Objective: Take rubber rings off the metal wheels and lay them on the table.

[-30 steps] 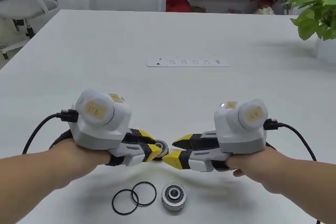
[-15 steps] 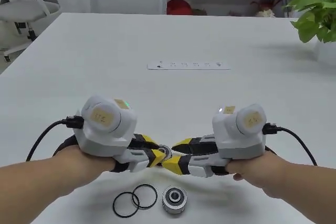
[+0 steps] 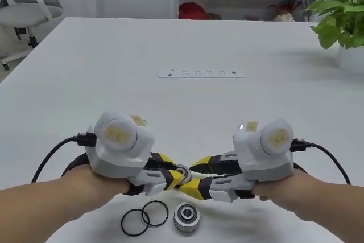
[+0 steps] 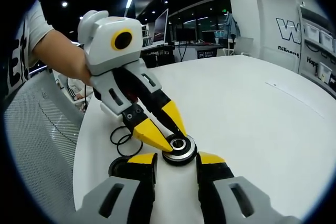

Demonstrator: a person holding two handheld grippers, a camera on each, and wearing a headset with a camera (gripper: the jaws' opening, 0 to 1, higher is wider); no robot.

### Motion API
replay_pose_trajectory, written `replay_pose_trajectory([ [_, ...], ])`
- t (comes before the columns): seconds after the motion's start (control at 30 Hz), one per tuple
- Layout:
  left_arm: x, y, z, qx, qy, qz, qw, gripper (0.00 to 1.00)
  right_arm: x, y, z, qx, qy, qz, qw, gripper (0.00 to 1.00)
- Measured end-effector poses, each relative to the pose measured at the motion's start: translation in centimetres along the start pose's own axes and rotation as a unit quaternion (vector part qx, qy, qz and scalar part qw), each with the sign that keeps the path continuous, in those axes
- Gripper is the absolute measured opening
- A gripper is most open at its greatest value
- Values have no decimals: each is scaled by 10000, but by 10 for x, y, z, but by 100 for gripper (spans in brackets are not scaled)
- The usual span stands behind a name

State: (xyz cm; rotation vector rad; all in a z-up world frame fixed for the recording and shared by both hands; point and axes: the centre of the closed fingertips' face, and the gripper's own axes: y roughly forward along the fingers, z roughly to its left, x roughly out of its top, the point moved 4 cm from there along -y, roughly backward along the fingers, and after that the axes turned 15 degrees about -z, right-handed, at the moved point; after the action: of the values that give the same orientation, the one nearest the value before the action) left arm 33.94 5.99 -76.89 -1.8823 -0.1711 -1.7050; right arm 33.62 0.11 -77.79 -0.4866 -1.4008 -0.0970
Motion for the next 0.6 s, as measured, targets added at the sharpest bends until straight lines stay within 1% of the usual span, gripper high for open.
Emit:
replay_pose_trajectory([
  [0.1, 0, 0, -5, -61, 31, 11, 10000, 13, -1, -4, 1, -6, -37, 23, 10000, 27],
  [0.37, 0, 0, -11, -112, 46, 52, 9999, 13, -3, -10, 3, 31, -70, 94, 9999, 27],
  [0.6, 0, 0, -11, -80, 35, 59, 9999, 13, -6, -8, 2, 8, -37, 141, 9999, 26],
])
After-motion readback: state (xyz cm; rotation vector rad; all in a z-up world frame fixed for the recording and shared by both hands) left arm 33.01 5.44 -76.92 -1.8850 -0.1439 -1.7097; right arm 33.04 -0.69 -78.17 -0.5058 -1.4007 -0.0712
